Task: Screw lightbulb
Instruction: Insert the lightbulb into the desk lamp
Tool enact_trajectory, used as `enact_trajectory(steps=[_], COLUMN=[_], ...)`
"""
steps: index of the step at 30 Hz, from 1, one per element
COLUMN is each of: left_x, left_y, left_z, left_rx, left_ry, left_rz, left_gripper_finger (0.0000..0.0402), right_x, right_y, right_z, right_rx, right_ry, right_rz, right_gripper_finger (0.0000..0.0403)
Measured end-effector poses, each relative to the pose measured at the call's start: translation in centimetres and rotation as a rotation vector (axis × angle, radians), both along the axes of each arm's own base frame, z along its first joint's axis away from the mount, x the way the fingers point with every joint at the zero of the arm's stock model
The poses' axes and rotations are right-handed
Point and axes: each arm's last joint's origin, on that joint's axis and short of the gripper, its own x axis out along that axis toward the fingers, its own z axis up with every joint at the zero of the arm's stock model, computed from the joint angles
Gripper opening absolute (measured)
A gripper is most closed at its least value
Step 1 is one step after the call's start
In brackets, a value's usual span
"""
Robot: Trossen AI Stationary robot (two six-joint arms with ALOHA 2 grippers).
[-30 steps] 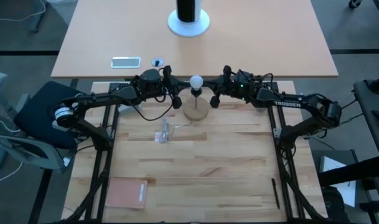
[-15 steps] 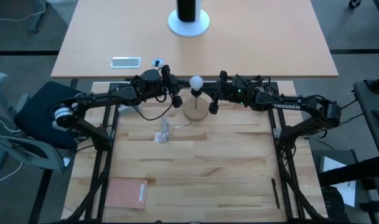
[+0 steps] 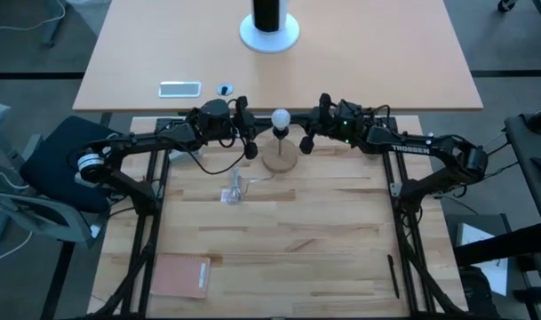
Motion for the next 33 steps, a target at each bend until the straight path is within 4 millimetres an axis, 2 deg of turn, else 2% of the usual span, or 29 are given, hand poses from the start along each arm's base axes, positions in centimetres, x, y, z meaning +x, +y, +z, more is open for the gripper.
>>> enact_trajectory(steps=[8, 17, 26, 33], left_x=[0.0, 0.0, -0.6, -0.3], left_y=[0.5, 0.6, 0.1, -0.3], left_z=[-0.1, -0.1, 0.1, 0.2], left_rx=[0.013, 0.012, -0.013, 0.02], left_ry=[-0.006, -0.003, 0.046, 0.017], left_rz=[0.1, 0.124, 0.105, -0.013], left_gripper_finger=[0.0, 0.0, 0.0, 0.0], right_x=[0.2, 0.5, -0.3, -0.5], right_y=[0.5, 1.3, 1.2, 0.3], right_z=[-0.1, -0.3, 0.3, 0.1], right_rx=[0.023, 0.043, 0.016, 0.007], right_ry=[0.004, 0.016, 0.036, 0.039], right_rz=[0.046, 0.082, -0.03, -0.062], right_gripper_finger=[0.0, 0.0, 0.0, 0.0])
